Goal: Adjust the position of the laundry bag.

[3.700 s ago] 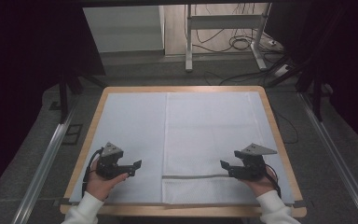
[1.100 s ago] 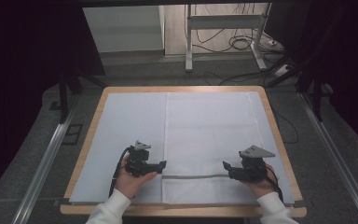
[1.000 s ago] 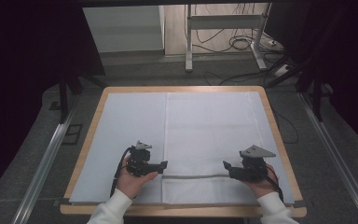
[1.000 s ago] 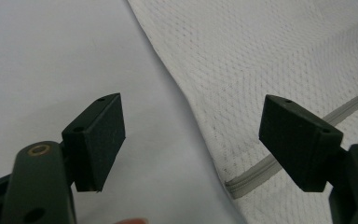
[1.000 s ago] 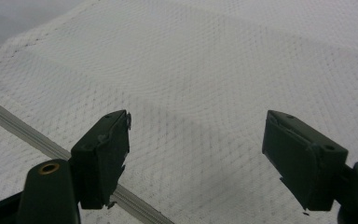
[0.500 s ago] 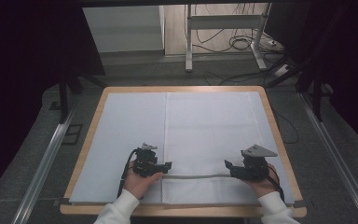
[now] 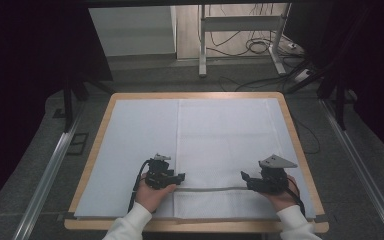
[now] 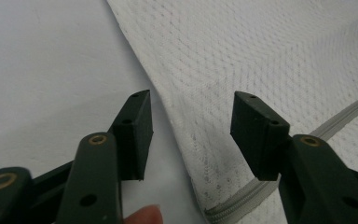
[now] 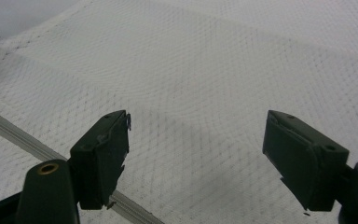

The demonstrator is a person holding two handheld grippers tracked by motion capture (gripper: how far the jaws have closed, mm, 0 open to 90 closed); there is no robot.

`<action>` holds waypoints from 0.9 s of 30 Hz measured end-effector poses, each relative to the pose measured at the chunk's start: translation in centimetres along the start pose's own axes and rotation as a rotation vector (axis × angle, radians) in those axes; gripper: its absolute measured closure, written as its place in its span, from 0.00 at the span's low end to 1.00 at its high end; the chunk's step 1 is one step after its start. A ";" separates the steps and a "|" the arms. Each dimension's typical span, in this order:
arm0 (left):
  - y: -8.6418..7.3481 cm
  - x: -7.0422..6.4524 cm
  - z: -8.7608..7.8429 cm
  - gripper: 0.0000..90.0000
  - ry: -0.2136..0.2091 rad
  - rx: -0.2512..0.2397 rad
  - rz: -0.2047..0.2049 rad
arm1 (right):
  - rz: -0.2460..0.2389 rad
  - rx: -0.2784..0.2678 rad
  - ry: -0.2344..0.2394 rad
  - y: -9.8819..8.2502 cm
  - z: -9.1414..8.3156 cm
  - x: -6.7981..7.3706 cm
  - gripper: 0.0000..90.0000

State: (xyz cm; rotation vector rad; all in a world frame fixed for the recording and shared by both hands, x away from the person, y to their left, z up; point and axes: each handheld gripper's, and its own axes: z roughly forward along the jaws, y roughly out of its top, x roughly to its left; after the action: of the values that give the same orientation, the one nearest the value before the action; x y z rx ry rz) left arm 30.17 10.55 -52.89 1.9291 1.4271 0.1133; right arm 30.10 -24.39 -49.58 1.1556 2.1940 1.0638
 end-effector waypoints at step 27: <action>0.1 0.0 0.8 0.99 0.000 -0.022 0.089 | 0.014 -0.032 -0.005 0.6 -0.6 -0.3 0.25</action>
State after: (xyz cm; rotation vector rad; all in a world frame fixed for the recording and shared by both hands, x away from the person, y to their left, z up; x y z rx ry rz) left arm 30.63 10.13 -53.41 1.9750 1.3346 0.1691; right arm 30.14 -24.67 -48.68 1.1599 2.1604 1.0972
